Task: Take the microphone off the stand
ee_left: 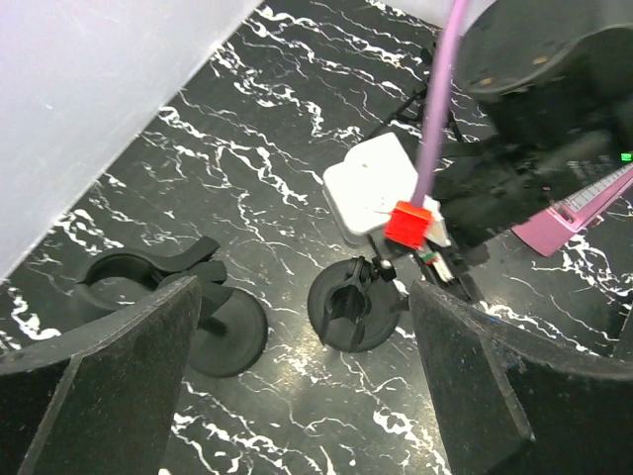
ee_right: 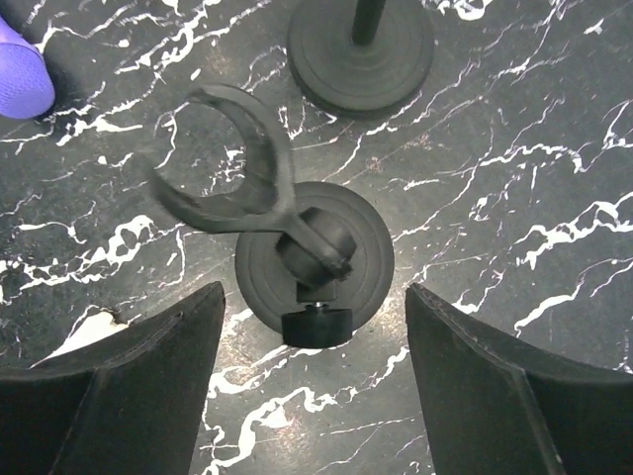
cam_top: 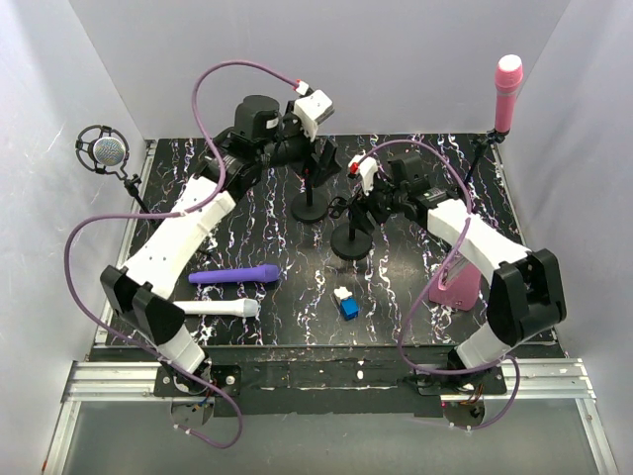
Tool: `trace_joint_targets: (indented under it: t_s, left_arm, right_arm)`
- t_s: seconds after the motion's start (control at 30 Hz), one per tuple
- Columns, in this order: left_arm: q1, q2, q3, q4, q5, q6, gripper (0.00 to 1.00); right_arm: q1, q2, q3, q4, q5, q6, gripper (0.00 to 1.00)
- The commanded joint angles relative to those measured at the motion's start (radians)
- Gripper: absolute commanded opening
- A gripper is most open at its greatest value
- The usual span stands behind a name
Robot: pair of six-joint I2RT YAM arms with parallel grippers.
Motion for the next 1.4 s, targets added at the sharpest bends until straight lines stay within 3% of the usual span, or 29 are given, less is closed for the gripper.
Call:
trace_joint_targets:
  t_s: [0.0, 0.33, 0.53, 0.9, 1.0, 1.13, 1.2, 1.37]
  left_arm:
    - [-0.001, -0.1, -0.02, -0.025, -0.075, 0.066, 0.86]
    - [0.033, -0.113, -0.026, -0.051, -0.118, 0.085, 0.87]
    - [0.056, -0.111, -0.017, -0.054, -0.138, 0.104, 0.88]
    - [0.065, -0.139, -0.037, -0.114, -0.159, 0.15, 0.88]
    - [0.065, -0.136, -0.029, -0.129, -0.162, 0.158, 0.88]
    - [0.065, -0.134, -0.034, -0.124, -0.156, 0.148, 0.88]
    - [0.065, -0.134, -0.037, -0.121, -0.155, 0.142, 0.88]
    - [0.065, -0.134, -0.042, -0.083, -0.135, 0.119, 0.88]
  right_arm:
    - [-0.024, 0.052, 0.06, 0.059, -0.064, 0.001, 0.77]
    - [-0.026, 0.176, 0.152, 0.119, -0.129, 0.082, 0.44]
    - [-0.041, 0.24, 0.225, 0.131, -0.055, 0.036, 0.24]
    - [-0.124, 0.456, 0.5, 0.281, 0.006, 0.102, 0.17]
    - [-0.125, 0.521, 0.595, 0.246, 0.008, 0.117, 0.28]
    - [-0.125, 0.52, 0.615, 0.2, 0.018, 0.124, 0.66]
    - [-0.125, 0.478, 0.582, 0.194, 0.051, 0.119, 0.77]
    - [-0.144, 0.293, 0.434, 0.209, 0.049, 0.131, 0.84]
